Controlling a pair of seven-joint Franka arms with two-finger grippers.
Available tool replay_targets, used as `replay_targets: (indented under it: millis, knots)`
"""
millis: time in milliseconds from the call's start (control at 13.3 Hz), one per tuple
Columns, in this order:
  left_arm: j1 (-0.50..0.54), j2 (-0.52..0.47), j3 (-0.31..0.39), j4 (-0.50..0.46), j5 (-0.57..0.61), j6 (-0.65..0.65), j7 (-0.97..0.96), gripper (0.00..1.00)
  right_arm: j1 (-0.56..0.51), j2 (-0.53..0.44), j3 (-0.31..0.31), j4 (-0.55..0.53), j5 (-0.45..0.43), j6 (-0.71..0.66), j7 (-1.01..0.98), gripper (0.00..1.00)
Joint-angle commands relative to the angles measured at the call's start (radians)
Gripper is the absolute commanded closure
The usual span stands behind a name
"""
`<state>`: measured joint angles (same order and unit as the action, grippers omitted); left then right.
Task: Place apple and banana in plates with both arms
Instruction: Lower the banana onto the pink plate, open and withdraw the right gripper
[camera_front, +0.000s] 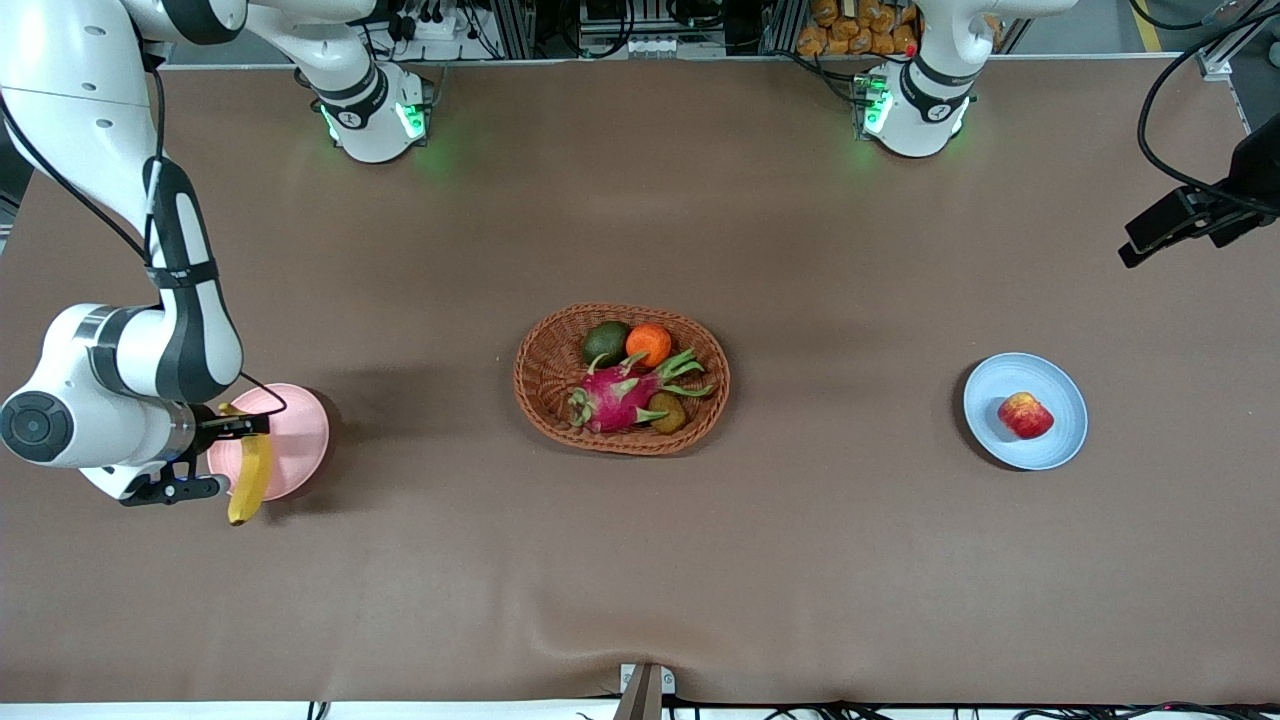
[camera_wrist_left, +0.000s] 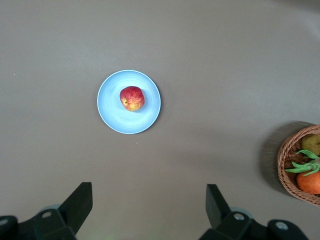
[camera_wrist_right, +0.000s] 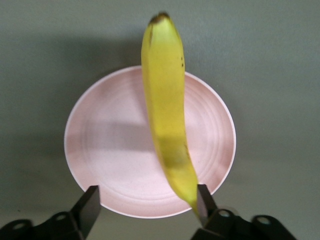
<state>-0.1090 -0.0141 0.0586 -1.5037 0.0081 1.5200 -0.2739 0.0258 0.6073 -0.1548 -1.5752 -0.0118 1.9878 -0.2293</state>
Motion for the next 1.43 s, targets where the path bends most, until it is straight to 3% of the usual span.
replay_targets:
  millis: [0, 150, 375, 525, 1050, 1350]
  knots:
    - [0.099, -0.015, -0.103, -0.01, -0.002, -0.014, 0.022, 0.0, 0.022, -0.04, 0.008, 0.055, -0.014, -0.012, -0.008, 0.0]
    - [0.153, -0.015, -0.161, -0.012, -0.002, -0.014, 0.022, 0.0, 0.068, -0.046, 0.015, 0.124, -0.014, -0.012, -0.01, 0.0]
    - [0.153, -0.014, -0.163, -0.012, -0.002, -0.014, 0.022, 0.0, 0.068, -0.06, 0.05, 0.179, 0.041, -0.007, -0.007, 0.0]
    - [0.153, -0.02, -0.161, -0.007, -0.004, -0.014, 0.024, 0.0, 0.071, -0.121, 0.051, 0.172, 0.064, -0.036, -0.001, 0.0]
    - [0.15, -0.049, -0.174, -0.01, -0.011, -0.093, 0.022, 0.0, 0.037, -0.357, 0.04, 0.149, 0.053, -0.282, 0.043, 0.0]
    - [0.153, -0.043, -0.172, -0.001, -0.011, -0.103, 0.032, 0.0, -0.017, -0.477, 0.041, 0.146, 0.062, -0.49, 0.103, 0.0]
